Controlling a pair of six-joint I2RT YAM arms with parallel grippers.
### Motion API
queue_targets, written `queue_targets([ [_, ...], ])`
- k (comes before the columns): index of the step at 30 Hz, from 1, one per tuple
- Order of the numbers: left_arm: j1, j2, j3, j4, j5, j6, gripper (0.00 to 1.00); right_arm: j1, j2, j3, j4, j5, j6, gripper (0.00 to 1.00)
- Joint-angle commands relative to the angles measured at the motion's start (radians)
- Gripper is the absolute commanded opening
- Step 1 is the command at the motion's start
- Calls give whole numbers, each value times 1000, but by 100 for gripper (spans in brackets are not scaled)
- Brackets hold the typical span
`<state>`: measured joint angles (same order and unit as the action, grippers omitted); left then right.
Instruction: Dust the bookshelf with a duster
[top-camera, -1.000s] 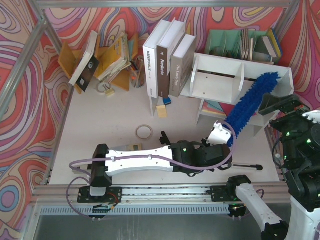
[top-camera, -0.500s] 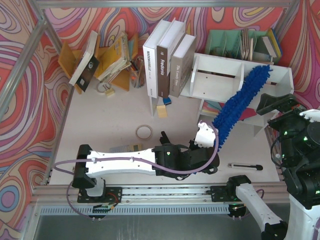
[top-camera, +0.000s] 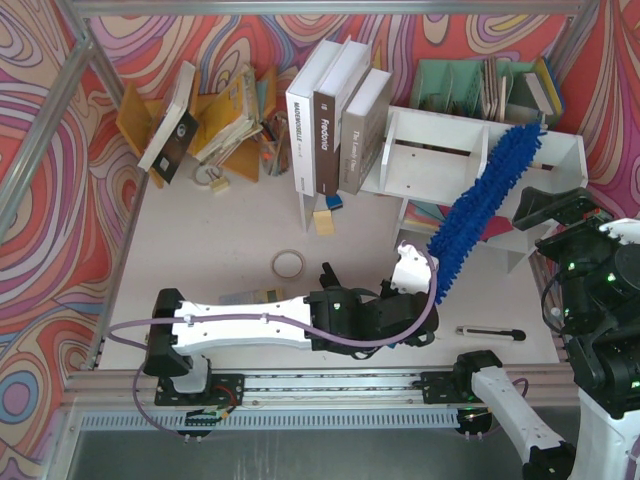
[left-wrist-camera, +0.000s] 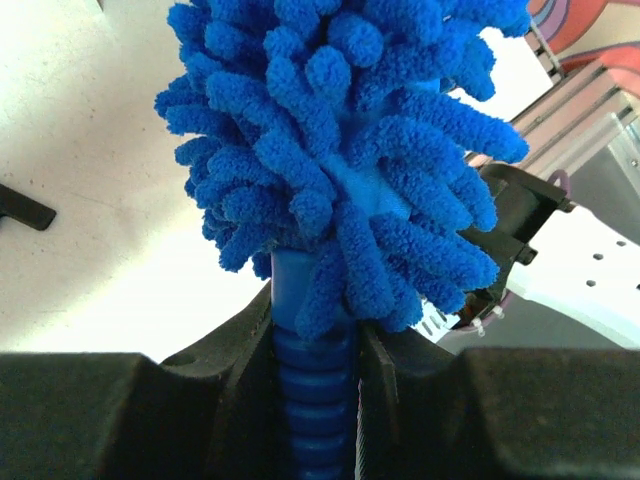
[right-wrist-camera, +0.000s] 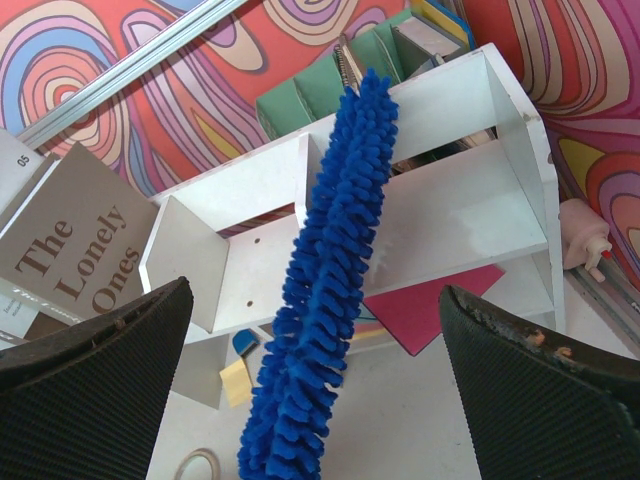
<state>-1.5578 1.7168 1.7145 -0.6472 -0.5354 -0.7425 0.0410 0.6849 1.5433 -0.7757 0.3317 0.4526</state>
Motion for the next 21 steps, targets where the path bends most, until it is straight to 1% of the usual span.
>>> queue_targets([
  [1,31,16,-30,-10,17,-12,0,2,2,18,35,-5,-7,99],
  [7,36,69,17,-46,76,5,0,2,4,15,35,-9,-4,99],
  [15,29,187,172,-100,177,81,0,1,-4,1,30,0,-3,99],
  [21,9,236,254,-120,196,136,0,2,-8,-4,32,6,-5,99],
])
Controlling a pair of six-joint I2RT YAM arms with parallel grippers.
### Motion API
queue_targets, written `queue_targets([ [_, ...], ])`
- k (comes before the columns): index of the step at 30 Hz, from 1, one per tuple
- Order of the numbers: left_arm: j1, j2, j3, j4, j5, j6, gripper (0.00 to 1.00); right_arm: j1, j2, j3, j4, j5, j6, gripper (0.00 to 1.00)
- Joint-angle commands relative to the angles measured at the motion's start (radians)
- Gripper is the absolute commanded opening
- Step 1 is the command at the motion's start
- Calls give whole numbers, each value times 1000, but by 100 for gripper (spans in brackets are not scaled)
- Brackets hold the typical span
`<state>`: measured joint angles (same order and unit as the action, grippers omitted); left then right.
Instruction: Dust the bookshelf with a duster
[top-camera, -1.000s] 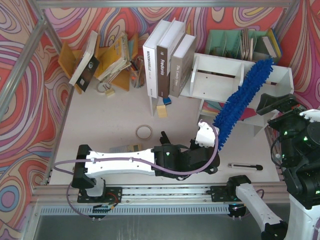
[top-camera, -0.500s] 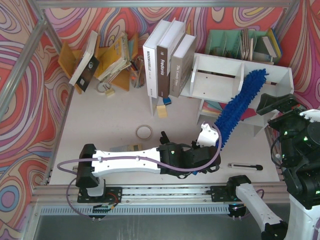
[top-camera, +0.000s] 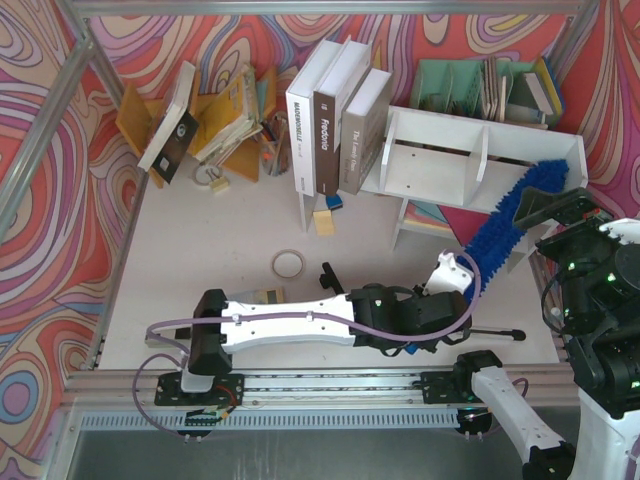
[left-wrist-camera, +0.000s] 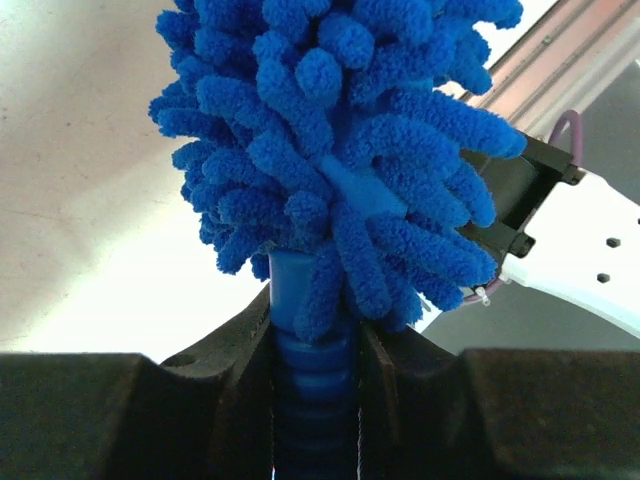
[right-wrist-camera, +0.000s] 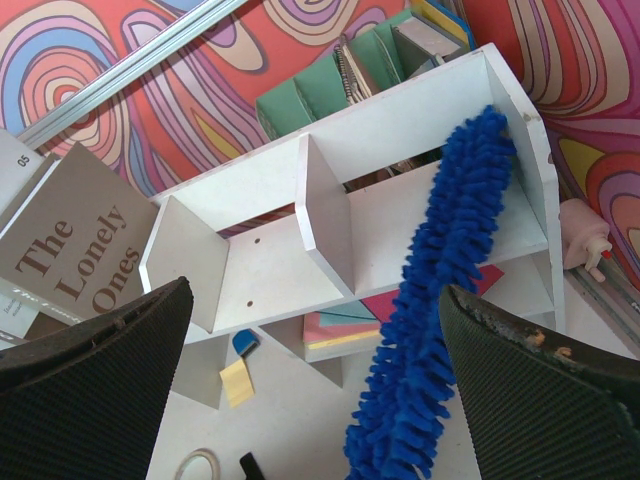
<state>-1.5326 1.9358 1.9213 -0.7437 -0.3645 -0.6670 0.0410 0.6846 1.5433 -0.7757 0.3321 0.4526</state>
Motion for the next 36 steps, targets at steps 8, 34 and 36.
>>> queue_targets([
  [8,-18,-136,-155,19,-109,-9,0,2,-13,-22,37,1,-2,99],
  [34,-33,-72,-42,13,-51,79,0,1,-12,-9,26,-4,0,99],
  [36,-32,-129,-119,34,-100,62,0,0,-13,-14,29,-6,3,99],
])
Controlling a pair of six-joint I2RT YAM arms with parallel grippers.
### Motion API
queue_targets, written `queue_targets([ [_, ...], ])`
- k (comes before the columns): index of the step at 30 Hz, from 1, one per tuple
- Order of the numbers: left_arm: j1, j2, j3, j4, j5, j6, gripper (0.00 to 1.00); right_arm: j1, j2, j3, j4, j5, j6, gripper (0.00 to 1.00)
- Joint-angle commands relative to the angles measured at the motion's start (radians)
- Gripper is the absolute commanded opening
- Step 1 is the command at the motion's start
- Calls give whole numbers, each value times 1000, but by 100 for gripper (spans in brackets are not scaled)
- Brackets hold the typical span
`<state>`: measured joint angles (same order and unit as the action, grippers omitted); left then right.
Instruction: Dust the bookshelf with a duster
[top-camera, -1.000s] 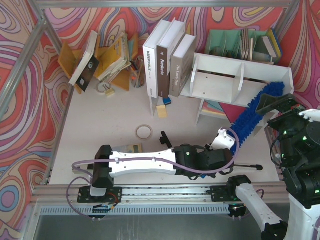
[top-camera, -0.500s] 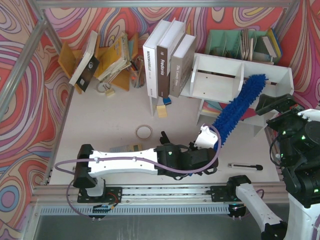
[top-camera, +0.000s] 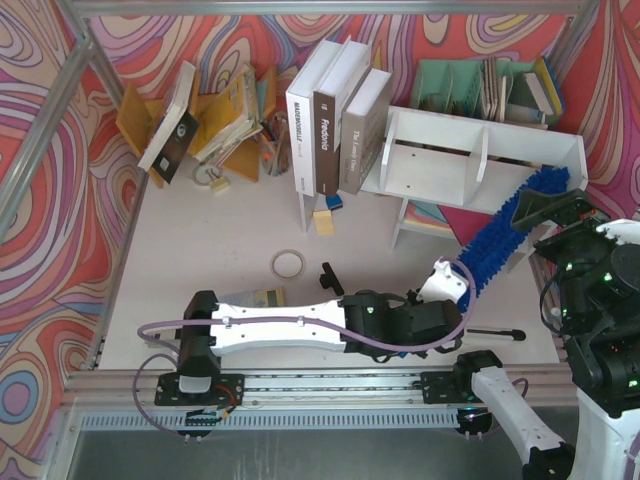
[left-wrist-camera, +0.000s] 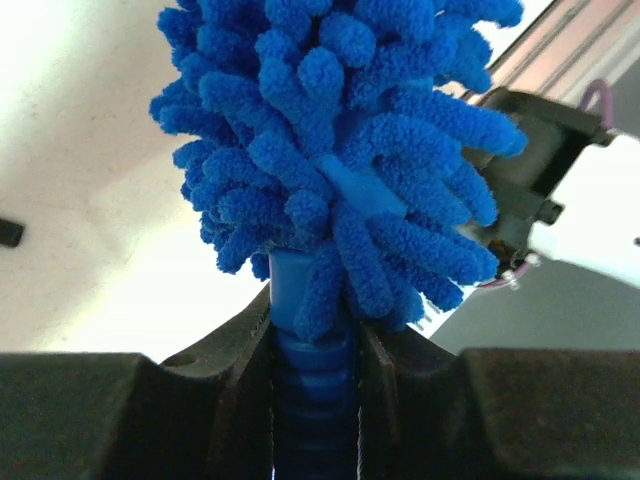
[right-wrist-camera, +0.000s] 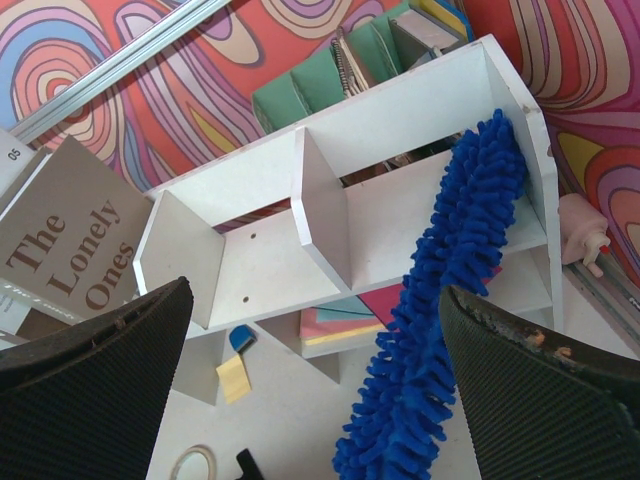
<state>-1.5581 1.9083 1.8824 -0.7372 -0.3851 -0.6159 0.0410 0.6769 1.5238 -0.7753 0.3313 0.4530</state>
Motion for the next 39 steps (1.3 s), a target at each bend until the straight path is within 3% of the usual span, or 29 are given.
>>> queue_targets([
  [1,-7,-134,-113,32,-103,0,0,1,-5,3,32,-8,3,99],
  [9,9,-214,-196,28,-191,-50,0,1,4,-1,42,-23,8,99],
  [20,21,-98,4,26,-214,-10,0,1,7,6,39,-23,8,99],
  [33,41,-145,-201,90,-113,-37,0,1,3,-38,50,-27,4,99],
  [39,42,-133,-157,68,-94,-17,0,1,-3,-48,64,-40,-12,99],
])
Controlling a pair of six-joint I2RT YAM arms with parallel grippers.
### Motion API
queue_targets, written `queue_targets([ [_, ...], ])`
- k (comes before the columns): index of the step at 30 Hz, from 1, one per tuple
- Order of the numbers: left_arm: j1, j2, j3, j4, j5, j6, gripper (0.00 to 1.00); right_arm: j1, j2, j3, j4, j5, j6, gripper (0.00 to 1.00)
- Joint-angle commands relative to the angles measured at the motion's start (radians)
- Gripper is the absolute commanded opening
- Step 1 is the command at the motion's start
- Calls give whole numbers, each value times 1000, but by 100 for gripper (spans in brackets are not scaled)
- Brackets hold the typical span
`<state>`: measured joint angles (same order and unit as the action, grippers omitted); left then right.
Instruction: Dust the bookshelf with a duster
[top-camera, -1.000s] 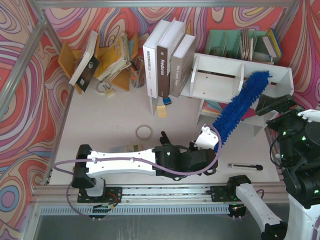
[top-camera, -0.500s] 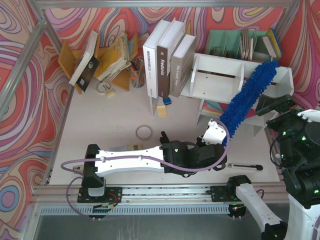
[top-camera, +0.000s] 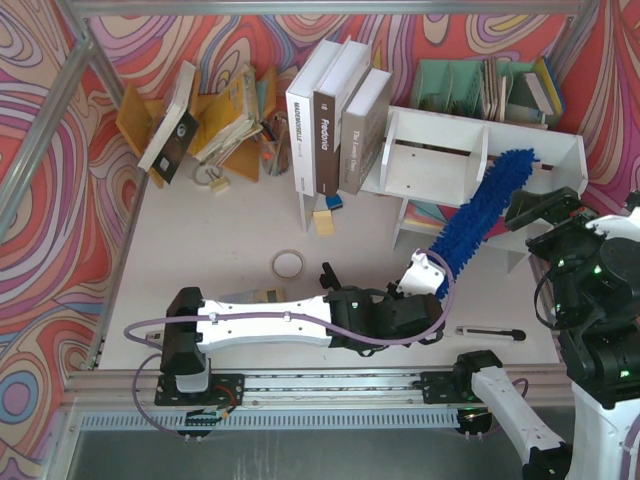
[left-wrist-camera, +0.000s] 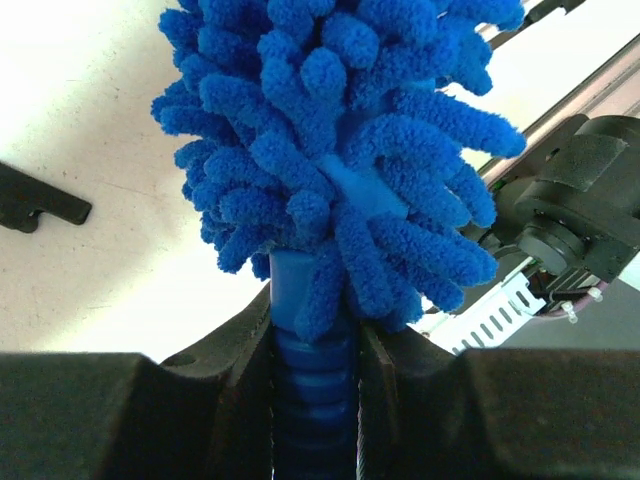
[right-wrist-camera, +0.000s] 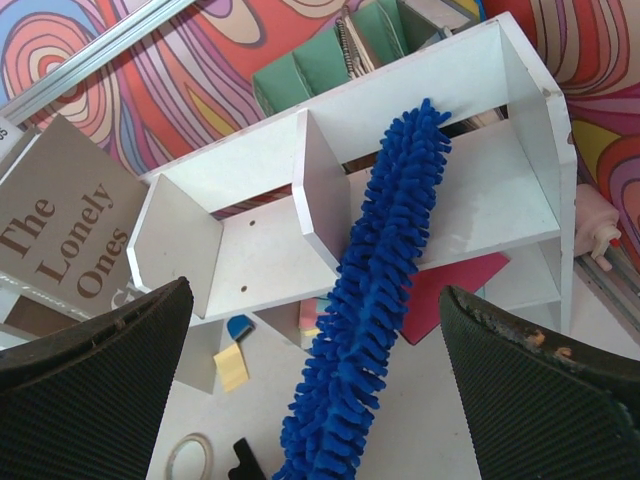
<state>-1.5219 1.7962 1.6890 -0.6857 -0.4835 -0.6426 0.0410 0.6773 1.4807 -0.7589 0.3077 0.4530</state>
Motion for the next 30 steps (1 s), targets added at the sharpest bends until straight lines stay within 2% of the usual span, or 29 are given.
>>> queue_targets([
  [1,5,-21,55,14,8,18,0,1,-6,-8,51,-19,-13,99],
  [6,-5,-49,116,30,9,57,0,1,-18,-41,63,-36,-19,99],
  [11,-24,-106,81,68,-7,67,0,2,-47,-122,103,-62,-28,99],
  [21,-26,-339,-145,98,-89,36,0,2,-117,-276,203,-124,-19,99],
  [30,-25,-442,-289,51,-137,-34,0,2,-101,-269,171,-91,-20,99],
])
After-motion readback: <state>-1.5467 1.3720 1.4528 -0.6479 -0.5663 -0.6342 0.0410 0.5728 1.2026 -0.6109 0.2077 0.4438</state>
